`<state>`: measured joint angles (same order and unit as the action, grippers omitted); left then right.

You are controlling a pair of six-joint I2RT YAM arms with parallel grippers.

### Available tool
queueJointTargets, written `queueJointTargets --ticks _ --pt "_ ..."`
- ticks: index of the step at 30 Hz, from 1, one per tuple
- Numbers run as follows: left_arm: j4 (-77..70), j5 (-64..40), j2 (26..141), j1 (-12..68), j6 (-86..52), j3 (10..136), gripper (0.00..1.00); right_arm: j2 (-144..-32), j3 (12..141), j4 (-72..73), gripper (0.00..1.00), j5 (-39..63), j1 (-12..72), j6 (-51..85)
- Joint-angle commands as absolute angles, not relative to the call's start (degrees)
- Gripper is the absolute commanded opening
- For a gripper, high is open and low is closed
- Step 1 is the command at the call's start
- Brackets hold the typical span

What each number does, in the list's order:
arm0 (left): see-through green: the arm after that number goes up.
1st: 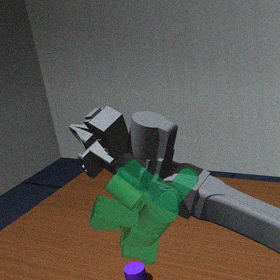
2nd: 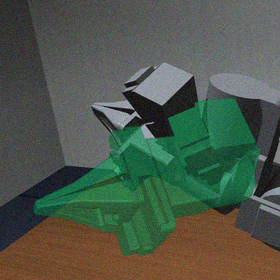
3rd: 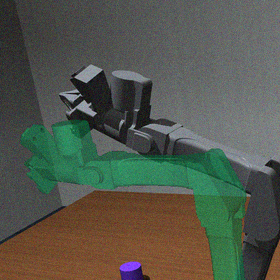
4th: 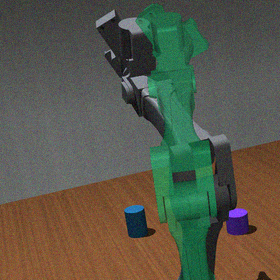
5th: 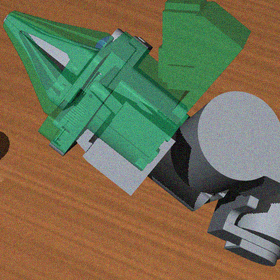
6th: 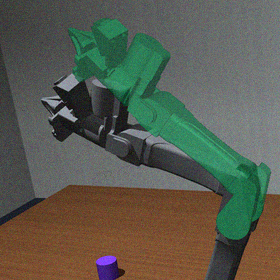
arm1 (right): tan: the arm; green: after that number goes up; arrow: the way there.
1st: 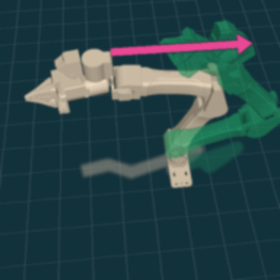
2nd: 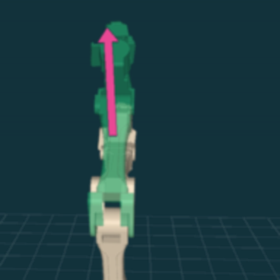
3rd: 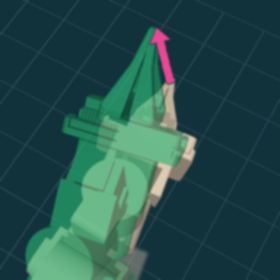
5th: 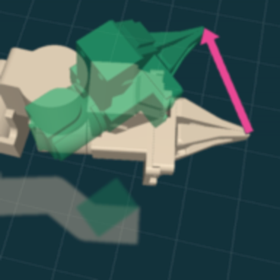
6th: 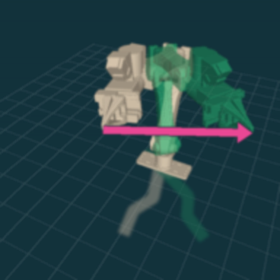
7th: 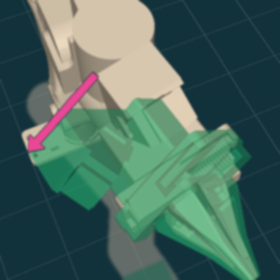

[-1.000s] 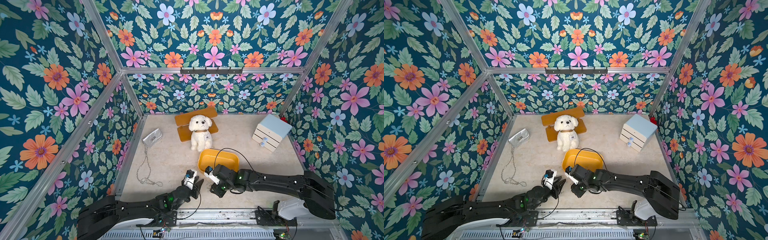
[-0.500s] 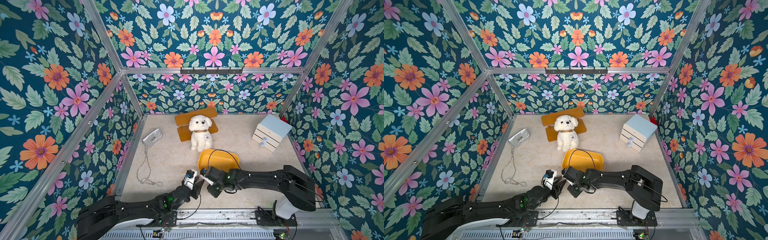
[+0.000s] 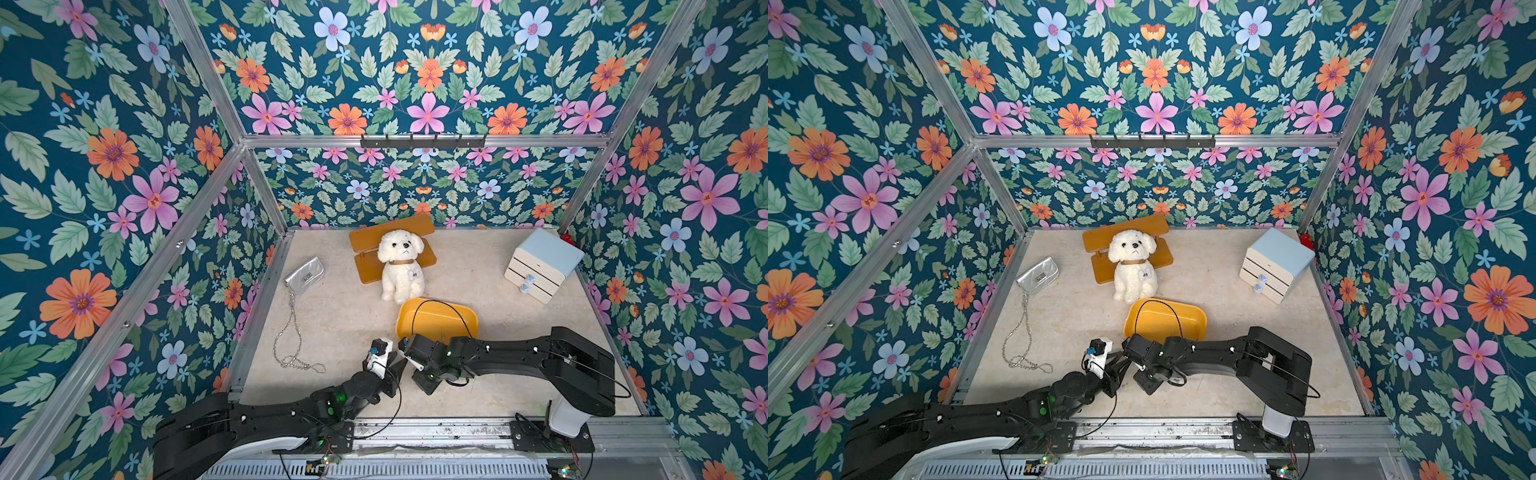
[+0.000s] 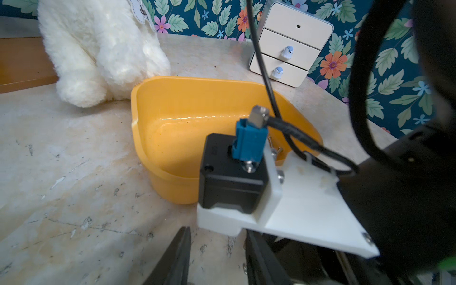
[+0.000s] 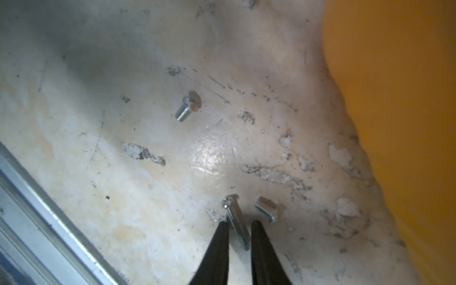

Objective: Put the screws on the desktop into the storage box
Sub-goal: Pick up the screw from the center of the board.

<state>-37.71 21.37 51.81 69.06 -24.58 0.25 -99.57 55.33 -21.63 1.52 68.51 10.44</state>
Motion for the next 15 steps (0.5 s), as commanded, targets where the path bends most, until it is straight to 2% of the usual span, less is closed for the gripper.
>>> queueJointTargets --ticks 1,7,15 --pt "-38.1 22.6 51.7 69.0 -25.3 -1.0 0.43 -100.1 54.0 -24.3 0.18 0.4 69.1 10.7" --pt "-37.7 24.2 52.7 69.0 -25.9 -0.9 0.43 -100.7 54.2 -25.9 0.08 -1.5 69.4 12.0" --pt "-38.7 23.9 55.5 69.0 -25.8 0.0 0.43 -93.4 52.6 -25.2 0.07 -0.7 69.1 12.8"
